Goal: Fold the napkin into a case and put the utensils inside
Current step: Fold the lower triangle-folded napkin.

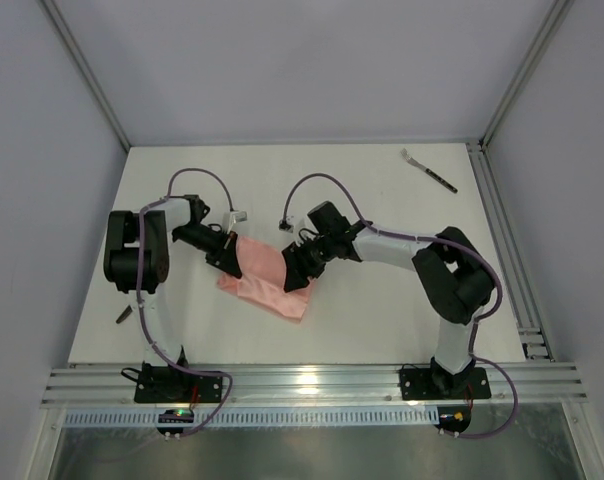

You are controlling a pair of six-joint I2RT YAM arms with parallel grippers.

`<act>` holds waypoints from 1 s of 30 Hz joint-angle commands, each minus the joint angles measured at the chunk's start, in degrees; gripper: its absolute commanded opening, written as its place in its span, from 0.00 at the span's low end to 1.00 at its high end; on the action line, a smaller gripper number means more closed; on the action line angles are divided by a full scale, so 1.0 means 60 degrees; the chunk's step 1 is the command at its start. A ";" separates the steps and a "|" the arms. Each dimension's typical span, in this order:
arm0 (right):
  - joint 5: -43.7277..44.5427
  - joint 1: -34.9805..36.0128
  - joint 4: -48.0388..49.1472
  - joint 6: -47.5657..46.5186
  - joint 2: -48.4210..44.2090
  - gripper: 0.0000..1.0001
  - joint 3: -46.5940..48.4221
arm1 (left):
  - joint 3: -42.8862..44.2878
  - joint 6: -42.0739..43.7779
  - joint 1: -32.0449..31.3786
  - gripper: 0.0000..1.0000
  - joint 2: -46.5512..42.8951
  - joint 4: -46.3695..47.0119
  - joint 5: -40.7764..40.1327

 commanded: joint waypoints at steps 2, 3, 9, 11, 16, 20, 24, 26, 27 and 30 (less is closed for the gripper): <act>-0.0700 0.0248 -0.0173 -0.0525 0.0706 0.65 0.0597 | 0.0018 -0.0094 -0.0032 0.00 -0.0093 0.0268 -0.0025; -0.0774 0.0351 -0.0305 -0.0629 0.0823 0.65 0.0685 | 0.0033 -0.0109 -0.0032 0.00 -0.0078 0.0268 -0.0054; -0.0557 0.0484 -0.0511 -0.0791 0.1292 0.61 0.0833 | 0.0004 -0.0109 -0.0047 0.00 -0.0063 0.0282 -0.0069; -0.0511 0.0454 -0.0569 -0.0792 0.1380 0.41 0.0920 | -0.0011 -0.0094 -0.0047 0.00 -0.0093 0.0268 -0.0083; -0.0220 0.0338 -0.0468 -0.0631 0.1366 0.04 0.1052 | -0.0011 0.0037 -0.0032 0.00 -0.0195 0.0195 -0.0098; 0.0031 0.0118 -0.0467 -0.0426 0.1482 0.04 0.1096 | 0.0003 0.0403 -0.0032 0.06 -0.0385 -0.0025 -0.0141; 0.0002 0.0117 -0.0774 -0.0586 0.1878 0.04 0.1125 | 0.0120 0.0609 0.0041 0.24 -0.0737 -0.0099 -0.0230; -0.0013 0.0103 -0.0833 -0.0616 0.2054 0.04 0.1111 | 0.0223 0.0609 0.0128 0.33 -0.0999 -0.0040 -0.0273; 0.0059 0.0103 -0.0848 -0.0645 0.2069 0.04 0.1111 | 0.0252 0.0580 0.0158 0.35 -0.1103 0.0018 -0.0288; 0.0177 0.0103 -0.0921 -0.0718 0.2113 0.04 0.1125 | 0.0384 0.0506 0.0202 0.41 -0.1469 0.0165 -0.0434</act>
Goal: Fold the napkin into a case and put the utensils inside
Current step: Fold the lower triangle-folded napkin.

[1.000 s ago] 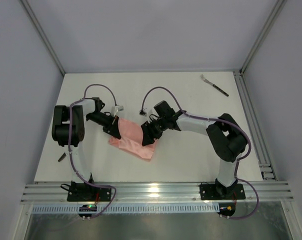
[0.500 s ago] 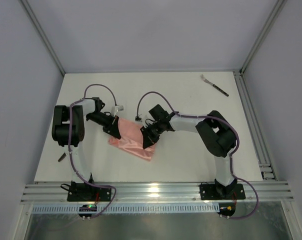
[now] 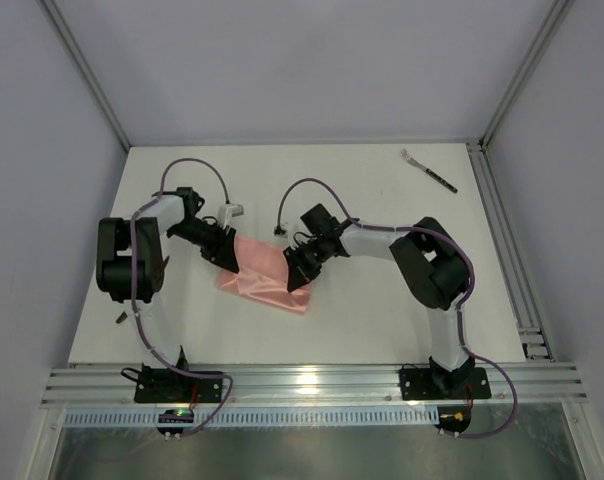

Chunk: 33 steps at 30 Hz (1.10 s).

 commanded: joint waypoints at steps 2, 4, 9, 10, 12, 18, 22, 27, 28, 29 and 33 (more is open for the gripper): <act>0.0607 0.0041 -0.0339 -0.0266 0.0339 0.04 0.0175 | 0.0417 0.0080 0.0093 0.42 -0.0869 0.0292 -0.0253; 0.0636 0.0041 -0.0353 -0.0296 0.0310 0.04 0.0160 | 0.0417 0.0065 0.0107 0.42 -0.1030 0.0322 -0.0414; 0.0622 0.0026 -0.0368 -0.0325 0.0295 0.04 0.0175 | 0.0184 0.0664 0.0093 0.42 -0.1338 -0.0292 -0.0838; 0.0651 0.0041 -0.0382 -0.0325 0.0295 0.04 0.0160 | 0.0052 0.0738 0.0093 0.42 -0.1541 -0.0322 -0.1129; 0.0651 0.0041 -0.0368 -0.0340 0.0295 0.04 0.0146 | -0.0372 0.0768 0.0093 0.43 -0.1748 -0.0104 -0.1438; 0.0593 0.0041 -0.0368 -0.0428 0.0353 0.04 0.0204 | -0.1018 0.0038 -0.0200 0.34 -0.1574 0.1504 -0.2655; 0.0578 0.0041 -0.0485 -0.0472 0.0383 0.04 0.0248 | -0.1033 -0.0988 -0.0186 0.20 -0.1353 0.2459 -0.2890; 0.0710 0.0041 -0.0602 -0.0560 0.0354 0.04 0.0263 | -0.1135 -0.1253 -0.0186 0.11 -0.1441 0.2461 -0.3094; 0.0724 0.0041 -0.0617 -0.0545 0.0339 0.04 0.0292 | -0.1179 -0.1268 -0.0200 0.10 -0.1470 0.2447 -0.3153; 0.0753 0.0026 -0.0631 -0.0531 0.0237 0.04 0.0307 | -0.1252 -0.1210 -0.0186 0.10 -0.1499 0.2374 -0.3154; 0.0885 0.0056 -0.0763 -0.0413 -0.0070 0.04 0.0555 | -0.0990 -0.0975 -0.0055 0.31 -0.1879 0.1540 -0.2497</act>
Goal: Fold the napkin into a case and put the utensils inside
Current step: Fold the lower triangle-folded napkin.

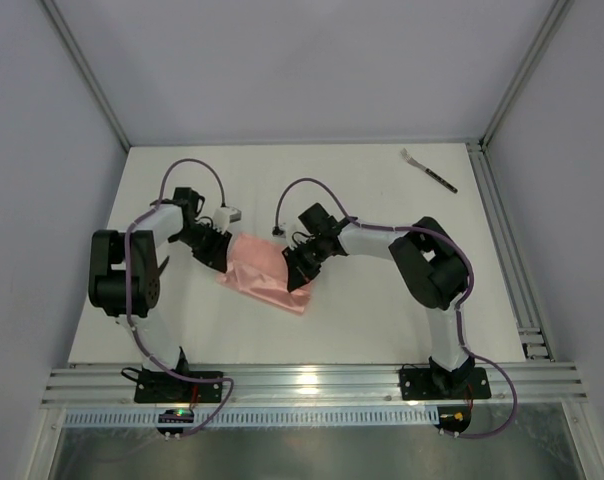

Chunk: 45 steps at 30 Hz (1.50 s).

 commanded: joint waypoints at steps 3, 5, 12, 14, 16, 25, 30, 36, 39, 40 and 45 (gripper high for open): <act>0.0806 0.0070 -0.0578 -0.0205 -0.0294 0.04 0.0421 | 0.0874 -0.0130 0.0158 0.36 -0.1128 -0.0901 0.0993; 0.0893 0.0056 -0.0608 -0.0235 -0.0309 0.04 0.0465 | 0.1328 -0.0393 0.0143 0.37 -0.1334 -0.0931 0.1258; 0.1215 0.0143 -0.0813 -0.0337 -0.0411 0.04 0.0583 | 0.2837 -0.1098 -0.1202 0.34 0.0610 -0.0679 0.0204; 0.1492 0.0216 -0.0842 -0.0439 -0.0631 0.04 0.0670 | 0.2869 -0.1156 -0.1234 0.33 0.1269 -0.0682 0.0117; 0.1596 0.0348 -0.0959 -0.0557 -0.0719 0.04 0.0787 | 0.2621 -0.1302 -0.1234 0.31 0.1419 -0.0115 -0.0453; 0.2504 0.0568 -0.1062 -0.0865 -0.0734 0.04 0.1212 | 0.2092 -0.0922 -0.1439 0.22 0.1566 0.0358 -0.0954; 0.2915 0.0715 -0.1208 -0.0967 -0.0749 0.04 0.1637 | 0.1946 -0.0849 -0.1454 0.21 0.1581 0.0578 -0.1012; 0.3266 0.0759 -0.1369 -0.1040 -0.0559 0.04 0.1945 | 0.1902 -0.0761 -0.1468 0.20 0.1551 0.0622 -0.0954; 0.3354 0.0759 -0.1545 -0.1055 -0.0237 0.04 0.2033 | 0.1800 -0.0732 -0.1468 0.20 0.1508 0.0622 -0.0939; 0.3398 0.0759 -0.1560 -0.1055 -0.0120 0.04 0.2004 | 0.1755 -0.0717 -0.1454 0.20 0.1478 0.0637 -0.0953; 0.3603 0.0627 -0.1516 -0.0749 0.0188 0.04 0.1740 | 0.1638 -0.0688 -0.1454 0.20 0.1317 0.0710 -0.1070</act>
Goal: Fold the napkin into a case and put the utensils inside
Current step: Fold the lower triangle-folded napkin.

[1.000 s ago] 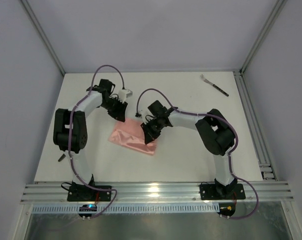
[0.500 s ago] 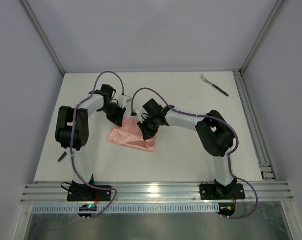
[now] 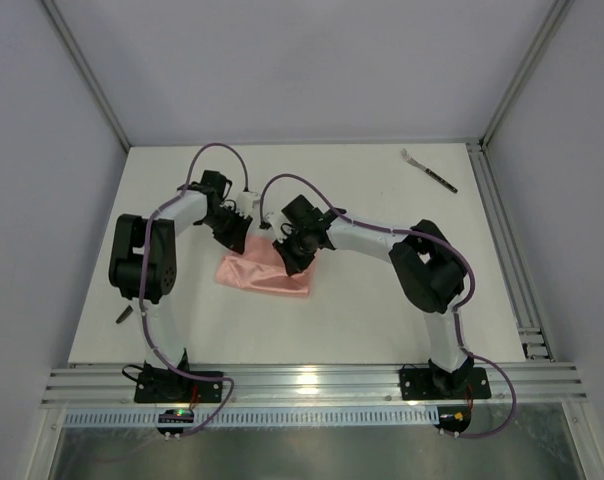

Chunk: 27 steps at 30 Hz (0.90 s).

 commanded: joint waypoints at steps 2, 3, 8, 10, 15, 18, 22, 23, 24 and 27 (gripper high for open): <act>0.0336 -0.0146 0.0072 0.0251 0.0280 0.04 -0.0034 | -0.0297 0.0267 -0.0069 0.20 -0.0107 0.0207 -0.0379; 0.0379 -0.0131 0.0145 0.0338 0.0251 0.04 -0.0093 | -0.0297 0.0267 -0.0069 0.20 -0.0151 0.0193 -0.0393; 0.0527 -0.0146 0.0395 0.0573 0.0207 0.04 -0.0342 | -0.0297 0.0048 -0.0055 0.25 -0.0429 0.0310 -0.0306; 0.0468 -0.0146 0.0468 0.0661 0.0222 0.04 -0.0459 | -0.0238 -0.0157 -0.0040 0.30 -0.0751 0.0383 -0.0276; 0.0497 -0.0146 0.0629 0.0690 0.0280 0.04 -0.0606 | 0.0054 -0.0523 0.0062 0.36 -0.1673 0.0588 -0.0320; 0.0497 -0.0131 0.0703 0.0734 0.0324 0.04 -0.0635 | -0.0003 -0.0918 0.0485 0.37 -0.2362 0.0676 0.0002; 0.0424 -0.0146 0.0790 0.0764 0.0353 0.04 -0.0606 | -0.0675 -0.0731 0.0546 0.34 -0.3386 0.0340 0.0468; 0.0424 -0.0146 0.0791 0.0764 0.0353 0.04 -0.0606 | -0.0880 -0.0628 0.0502 0.33 -0.3461 0.0180 0.0471; 0.0438 -0.0146 0.0805 0.0778 0.0339 0.04 -0.0635 | -0.1085 -0.0496 0.0313 0.31 -0.3506 0.0033 0.0442; 0.0322 -0.0146 0.0966 0.0837 0.0251 0.04 -0.0694 | -0.1862 -0.0100 -0.0097 0.30 -0.3214 -0.0290 0.0354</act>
